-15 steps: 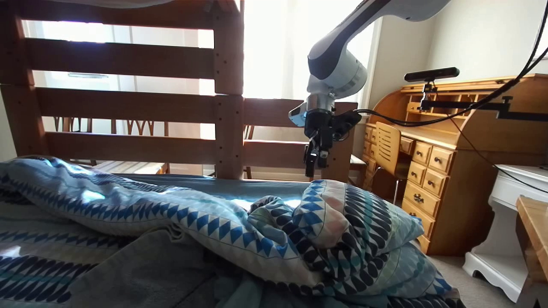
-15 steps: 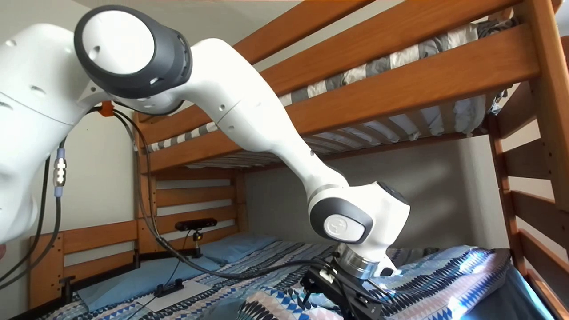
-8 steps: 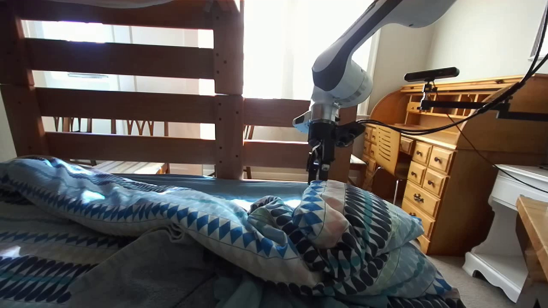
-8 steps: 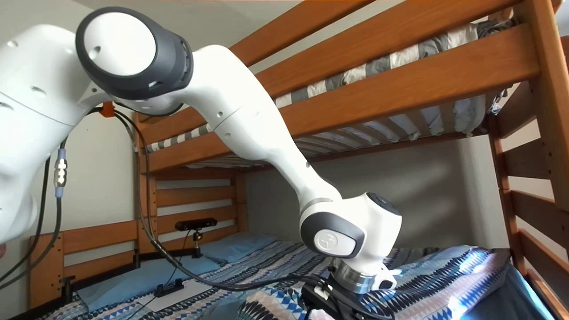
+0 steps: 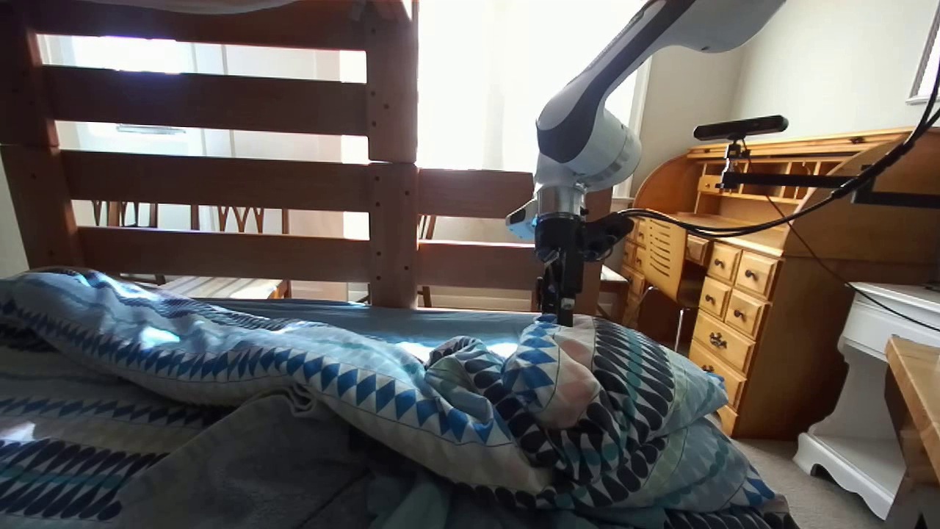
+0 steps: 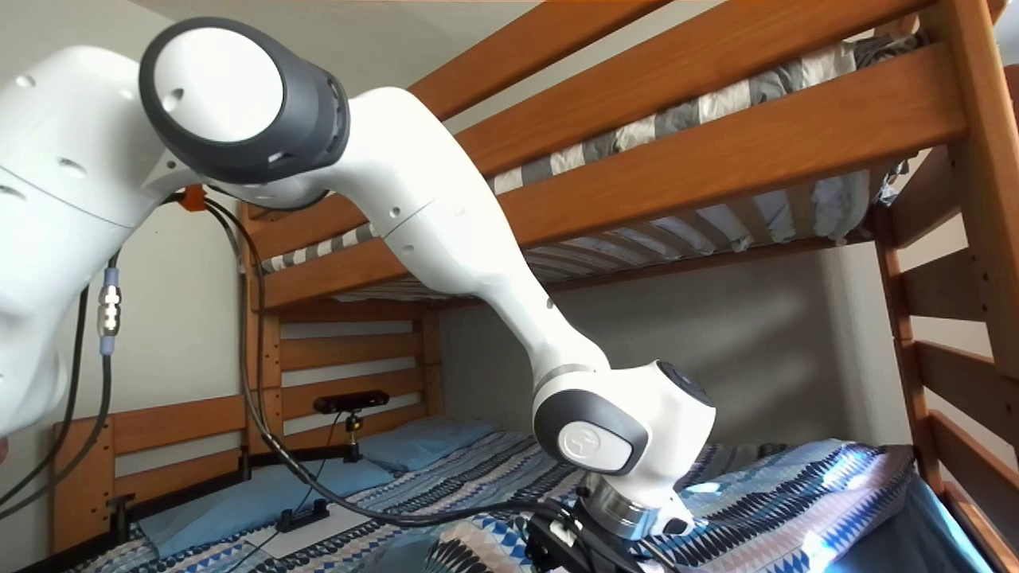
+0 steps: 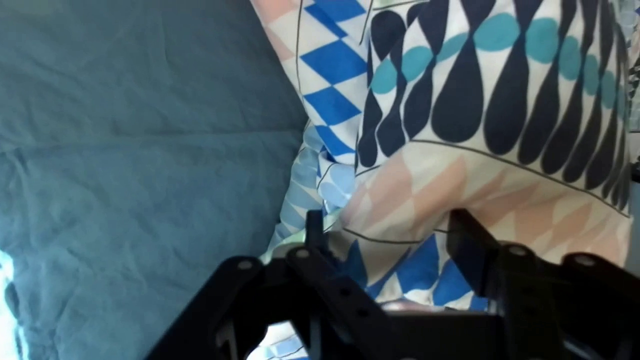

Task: Move the right corner of the blanket to the right

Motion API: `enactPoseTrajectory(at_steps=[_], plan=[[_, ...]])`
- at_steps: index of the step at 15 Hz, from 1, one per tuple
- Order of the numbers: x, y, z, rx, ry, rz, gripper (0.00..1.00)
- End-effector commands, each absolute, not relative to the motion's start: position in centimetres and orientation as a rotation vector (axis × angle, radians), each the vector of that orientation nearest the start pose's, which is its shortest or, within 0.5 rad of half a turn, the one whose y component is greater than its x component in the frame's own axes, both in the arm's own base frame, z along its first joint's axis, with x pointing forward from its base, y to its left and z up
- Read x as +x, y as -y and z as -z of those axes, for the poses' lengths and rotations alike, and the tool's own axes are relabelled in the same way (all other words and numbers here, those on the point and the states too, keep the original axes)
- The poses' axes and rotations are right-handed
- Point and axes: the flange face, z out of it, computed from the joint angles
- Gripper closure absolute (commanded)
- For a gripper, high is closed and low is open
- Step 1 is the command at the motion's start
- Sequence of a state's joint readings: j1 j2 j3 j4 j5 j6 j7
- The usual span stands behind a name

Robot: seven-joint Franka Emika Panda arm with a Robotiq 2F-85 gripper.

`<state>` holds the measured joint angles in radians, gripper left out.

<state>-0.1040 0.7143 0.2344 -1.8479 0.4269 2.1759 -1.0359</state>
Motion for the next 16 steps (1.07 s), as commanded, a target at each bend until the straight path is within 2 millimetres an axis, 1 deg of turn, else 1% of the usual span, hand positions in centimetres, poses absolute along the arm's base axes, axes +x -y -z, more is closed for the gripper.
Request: enactPoseTrajectory(at_steps=[1,4,6,7,9,11,14,16], plan=[[58.3,-10.1,-13.3,-2.266,1.041,-0.224,0.64],[57.7,-10.7,-14.1,-2.226,1.037,-0.259,0.87],[57.4,-10.8,-14.8,-2.212,1.039,-0.268,0.98],[57.4,-10.8,-15.1,-2.213,1.039,-0.271,1.00],[57.5,-10.7,-15.8,-2.219,1.044,-0.274,1.00],[58.2,-10.1,-17.3,-2.237,1.049,-0.248,0.99],[59.8,-8.3,-20.6,-2.293,1.045,-0.180,0.99],[61.2,-6.8,-23.3,-2.374,1.022,-0.112,0.99]])
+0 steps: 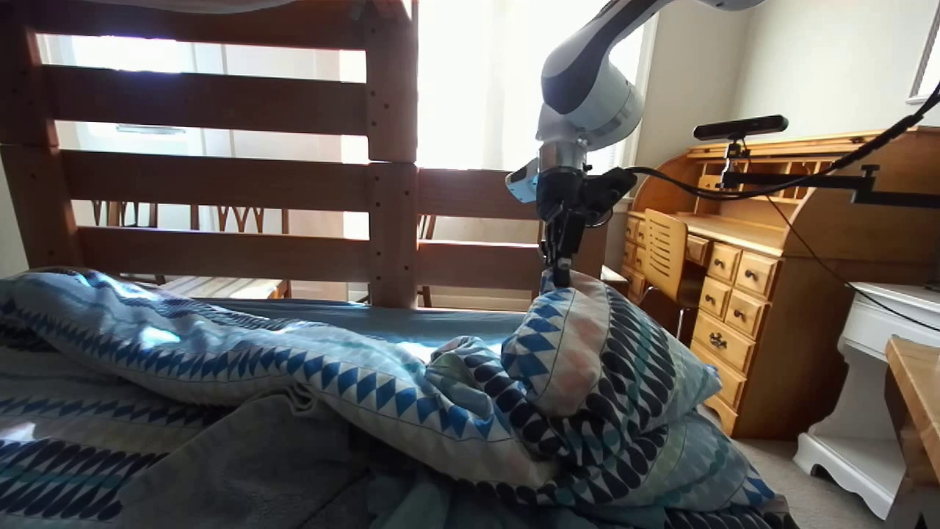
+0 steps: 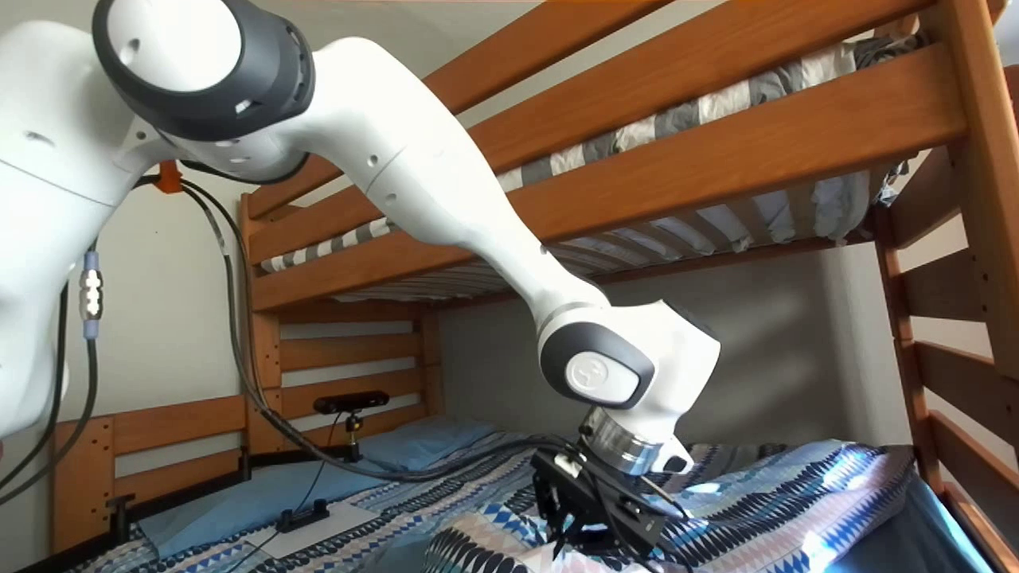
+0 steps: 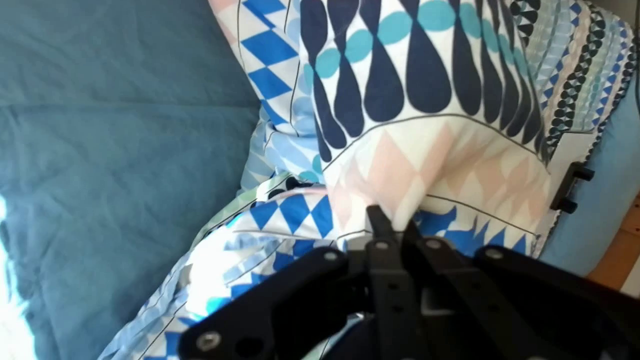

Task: Move the right corner of the blanket to the right

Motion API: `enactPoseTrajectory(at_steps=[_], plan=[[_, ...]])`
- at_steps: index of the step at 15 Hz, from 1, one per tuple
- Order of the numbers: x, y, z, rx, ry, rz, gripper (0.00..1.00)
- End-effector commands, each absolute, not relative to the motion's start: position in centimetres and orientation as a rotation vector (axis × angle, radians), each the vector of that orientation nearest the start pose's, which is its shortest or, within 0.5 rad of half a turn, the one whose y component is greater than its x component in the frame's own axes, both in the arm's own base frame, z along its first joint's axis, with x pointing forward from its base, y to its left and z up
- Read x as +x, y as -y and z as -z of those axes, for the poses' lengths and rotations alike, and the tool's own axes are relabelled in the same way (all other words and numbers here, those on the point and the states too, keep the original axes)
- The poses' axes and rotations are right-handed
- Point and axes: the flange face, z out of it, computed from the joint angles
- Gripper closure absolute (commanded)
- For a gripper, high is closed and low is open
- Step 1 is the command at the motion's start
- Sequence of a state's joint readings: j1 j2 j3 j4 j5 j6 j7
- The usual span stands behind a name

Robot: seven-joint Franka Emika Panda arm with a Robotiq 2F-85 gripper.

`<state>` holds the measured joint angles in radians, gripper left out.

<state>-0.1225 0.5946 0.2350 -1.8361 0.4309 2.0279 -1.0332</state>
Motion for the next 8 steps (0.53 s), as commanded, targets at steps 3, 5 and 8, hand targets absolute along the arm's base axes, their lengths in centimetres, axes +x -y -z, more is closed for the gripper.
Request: enactPoseTrajectory(at_steps=[3,5,8], plan=[[63.2,-3.9,-27.2,-2.478,0.940,-0.010,0.99],[64.3,-1.5,-29.2,-2.534,0.849,0.043,0.99],[64.2,-1.4,-29.0,-2.522,0.893,0.029,0.95]])
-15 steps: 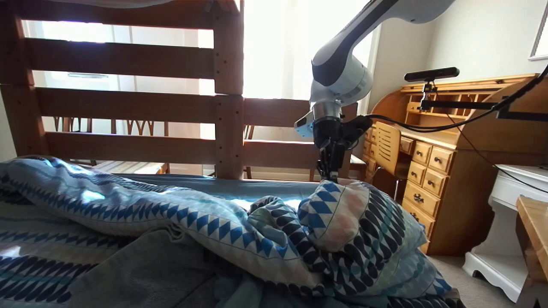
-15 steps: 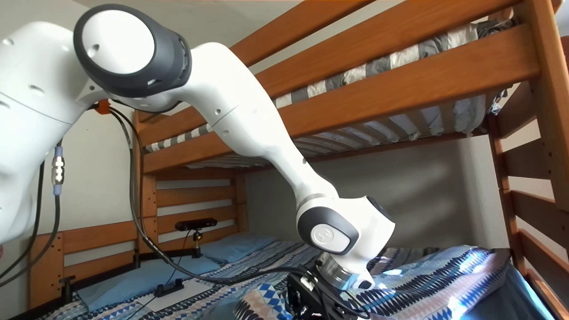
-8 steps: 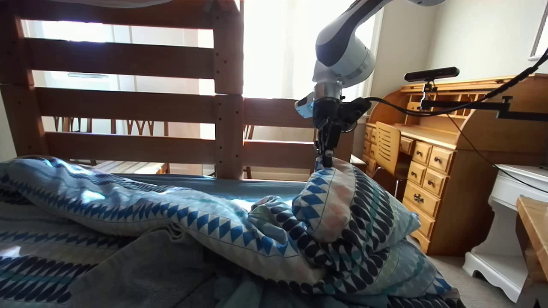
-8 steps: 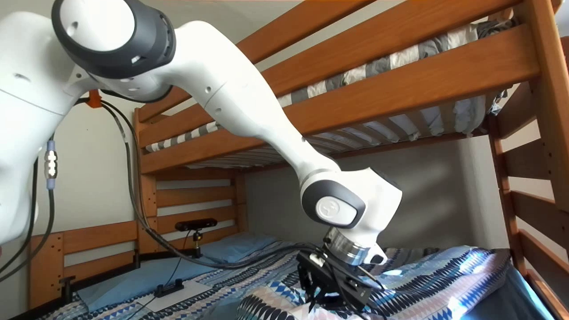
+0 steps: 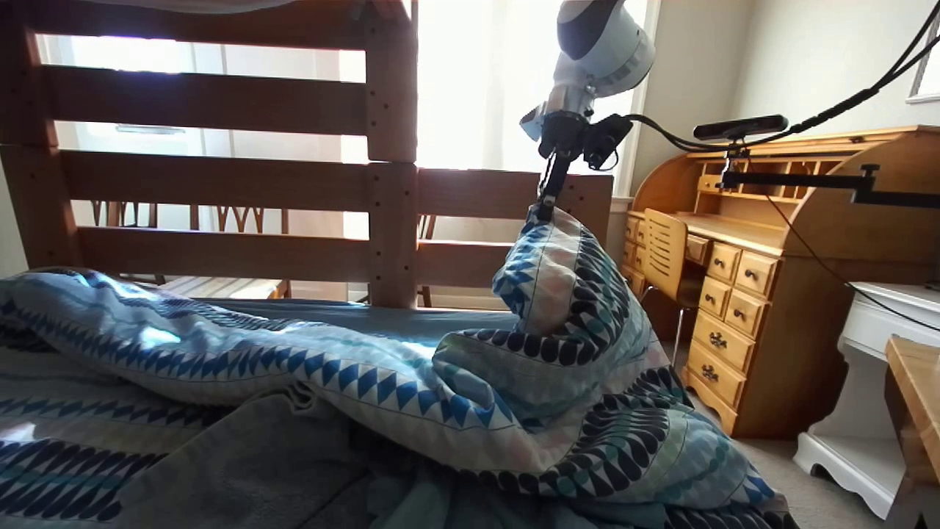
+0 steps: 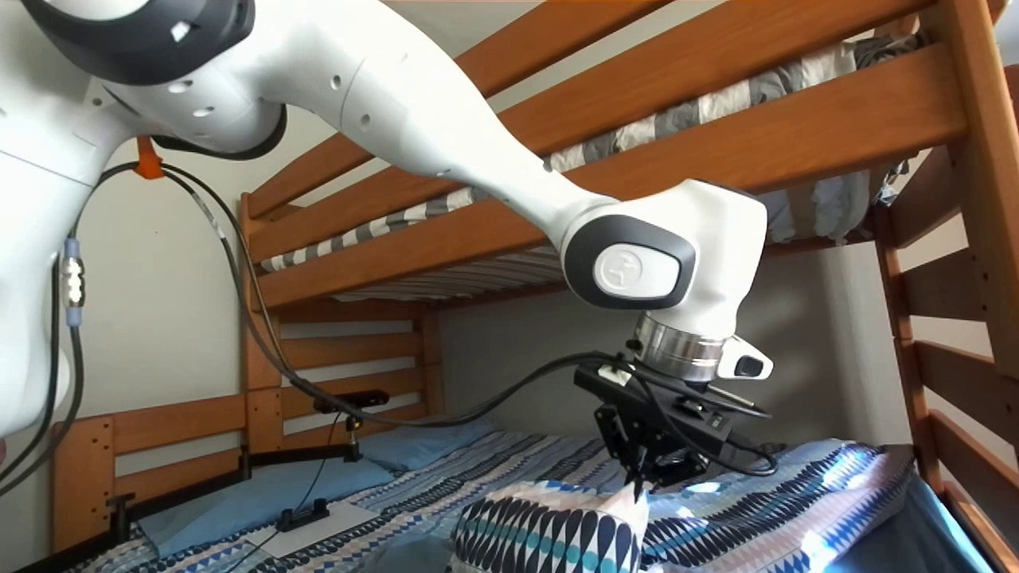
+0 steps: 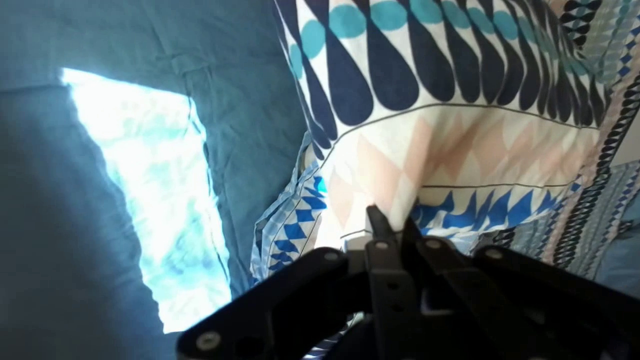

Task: Move the right corner of the blanket to the right

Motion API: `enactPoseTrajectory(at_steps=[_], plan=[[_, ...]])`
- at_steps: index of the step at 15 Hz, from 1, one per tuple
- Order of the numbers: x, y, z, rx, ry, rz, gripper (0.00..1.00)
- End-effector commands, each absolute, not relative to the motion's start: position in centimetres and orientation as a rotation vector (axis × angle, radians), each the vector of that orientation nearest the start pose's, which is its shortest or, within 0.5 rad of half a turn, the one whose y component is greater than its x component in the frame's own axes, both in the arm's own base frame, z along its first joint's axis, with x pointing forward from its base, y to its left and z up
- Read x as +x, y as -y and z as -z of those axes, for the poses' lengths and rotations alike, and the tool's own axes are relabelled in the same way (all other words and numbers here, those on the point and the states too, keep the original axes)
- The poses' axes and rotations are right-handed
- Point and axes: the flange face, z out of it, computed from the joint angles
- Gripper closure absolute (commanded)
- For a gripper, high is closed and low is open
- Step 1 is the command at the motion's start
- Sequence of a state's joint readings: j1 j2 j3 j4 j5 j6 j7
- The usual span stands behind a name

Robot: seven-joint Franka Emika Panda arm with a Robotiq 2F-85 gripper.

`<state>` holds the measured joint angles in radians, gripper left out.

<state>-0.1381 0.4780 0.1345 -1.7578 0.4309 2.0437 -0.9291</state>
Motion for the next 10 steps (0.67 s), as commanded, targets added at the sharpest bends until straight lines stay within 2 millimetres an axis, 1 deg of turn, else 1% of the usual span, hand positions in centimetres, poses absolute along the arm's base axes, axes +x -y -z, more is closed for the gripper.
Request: enactPoseTrajectory(at_steps=[1,3,4,5,7,10], plan=[[64.2,-1.2,-29.1,-2.526,0.887,0.032,0.95],[64.2,-1.3,-29.0,-2.526,0.884,0.029,0.95],[64.2,-1.3,-29.0,-2.526,0.884,0.028,0.99],[65.0,-0.9,-28.9,-2.549,0.858,0.047,0.99],[66.8,1.4,-28.9,-2.595,0.749,0.109,0.99],[69.5,5.7,-29.3,-2.668,0.565,0.230,0.99]])
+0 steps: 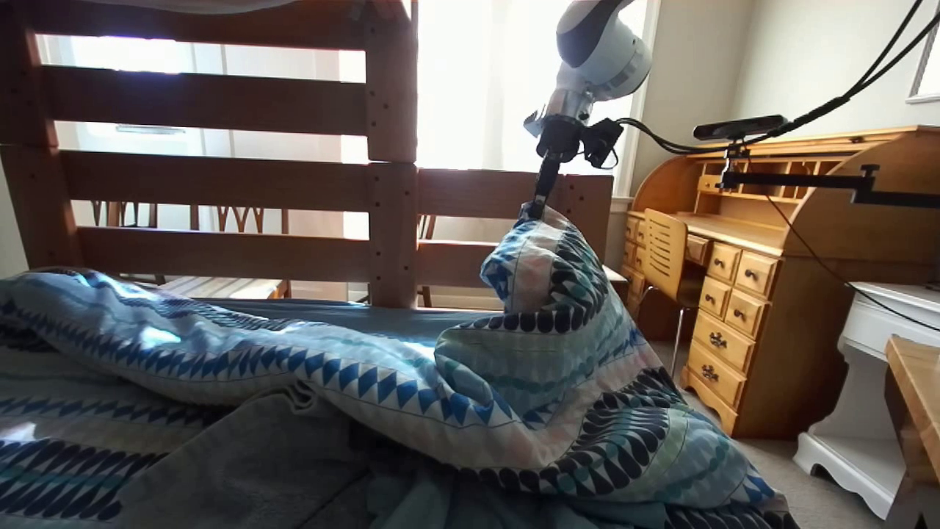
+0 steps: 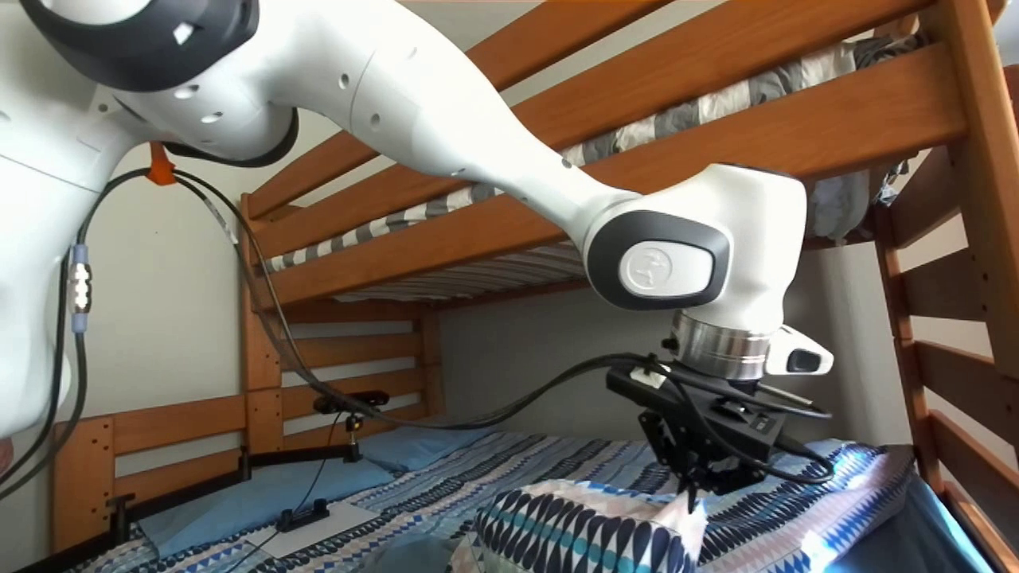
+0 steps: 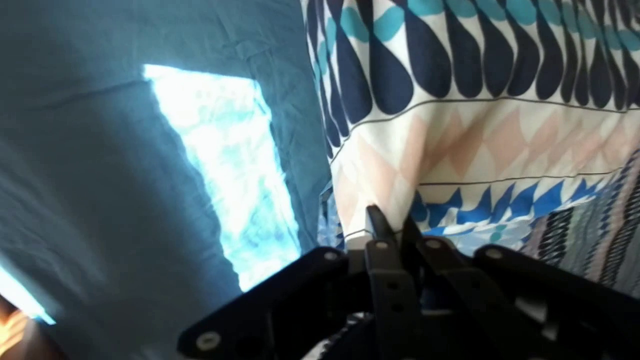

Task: Move the right corner of the blanket to the right

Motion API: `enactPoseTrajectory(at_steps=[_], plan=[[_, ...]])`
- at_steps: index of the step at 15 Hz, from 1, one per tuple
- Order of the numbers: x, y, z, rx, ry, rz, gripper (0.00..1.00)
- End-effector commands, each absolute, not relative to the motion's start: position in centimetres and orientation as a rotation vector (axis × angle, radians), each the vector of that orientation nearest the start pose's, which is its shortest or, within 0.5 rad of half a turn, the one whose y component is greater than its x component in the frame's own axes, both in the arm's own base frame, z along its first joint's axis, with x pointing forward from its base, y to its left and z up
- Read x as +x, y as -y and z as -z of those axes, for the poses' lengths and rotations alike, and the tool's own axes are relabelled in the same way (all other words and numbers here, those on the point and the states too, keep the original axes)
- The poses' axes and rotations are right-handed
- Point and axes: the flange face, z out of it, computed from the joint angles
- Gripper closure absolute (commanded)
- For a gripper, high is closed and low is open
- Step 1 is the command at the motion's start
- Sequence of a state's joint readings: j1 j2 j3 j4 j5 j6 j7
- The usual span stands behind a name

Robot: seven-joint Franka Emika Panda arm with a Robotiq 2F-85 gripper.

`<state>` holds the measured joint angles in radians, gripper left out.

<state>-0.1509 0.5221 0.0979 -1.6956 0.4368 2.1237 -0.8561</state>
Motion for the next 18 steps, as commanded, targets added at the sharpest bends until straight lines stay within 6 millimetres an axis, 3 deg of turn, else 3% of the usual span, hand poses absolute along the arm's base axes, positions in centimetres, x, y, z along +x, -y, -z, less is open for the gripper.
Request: enactPoseTrajectory(at_steps=[1,5,9,18], plan=[[70.3,7.1,-29.5,-2.694,0.507,0.263,0.99],[72.2,11.5,-29.7,-2.787,0.246,0.337,0.99],[72.5,15.1,-28.9,-2.836,-0.034,0.388,0.99],[72.2,19.7,-28.0,-2.903,-0.609,0.509,0.99]])
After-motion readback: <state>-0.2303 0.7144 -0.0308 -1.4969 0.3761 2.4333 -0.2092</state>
